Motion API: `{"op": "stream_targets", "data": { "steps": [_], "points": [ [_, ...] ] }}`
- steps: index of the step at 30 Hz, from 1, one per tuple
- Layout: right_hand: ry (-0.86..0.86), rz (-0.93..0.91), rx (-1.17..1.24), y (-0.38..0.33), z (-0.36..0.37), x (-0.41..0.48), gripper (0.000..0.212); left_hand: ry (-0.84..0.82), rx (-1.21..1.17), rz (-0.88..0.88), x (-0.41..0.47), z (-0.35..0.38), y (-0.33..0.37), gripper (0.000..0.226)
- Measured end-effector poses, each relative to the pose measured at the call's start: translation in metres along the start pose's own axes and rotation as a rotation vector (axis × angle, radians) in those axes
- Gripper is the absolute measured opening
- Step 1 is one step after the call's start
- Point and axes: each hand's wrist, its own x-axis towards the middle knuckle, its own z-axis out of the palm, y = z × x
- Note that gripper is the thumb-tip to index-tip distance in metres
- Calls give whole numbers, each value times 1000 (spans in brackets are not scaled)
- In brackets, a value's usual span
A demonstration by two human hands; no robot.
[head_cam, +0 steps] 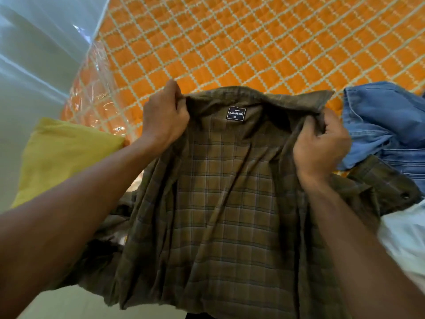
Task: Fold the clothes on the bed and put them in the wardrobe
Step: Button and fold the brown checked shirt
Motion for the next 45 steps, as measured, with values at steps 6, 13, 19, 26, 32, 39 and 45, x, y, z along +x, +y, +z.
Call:
{"op": "stream_targets", "data": {
  "steps": [6, 13, 19, 26, 32, 39, 45],
  "points": [
    [-956, 187, -378, -24, 62, -67, 34, -397, -10, 129, -47, 45, 25, 23],
    [-876, 206, -129, -4, 56, -61, 35, -79, 4, -359, -51, 25, -25, 35],
    [-772, 216, -52, -23, 62, -47, 37, -322, -376, -653, -38, 38, -16, 67],
    [-615, 443, 13, -5, 85, -29, 6, -132, -268, -684, -10, 26, -32, 76],
    [-368, 364, 296, 12, 64, -6, 32, -54, -790, -850, 16, 20, -36, 70],
    [-818, -367, -157, 24, 41, -36, 54, -41, -56, 623, -20, 6, 2, 39],
    [-1133, -173, -574, 10, 47, -25, 75, -322, 137, 455, -52, 43, 20, 70]
  ]
}}
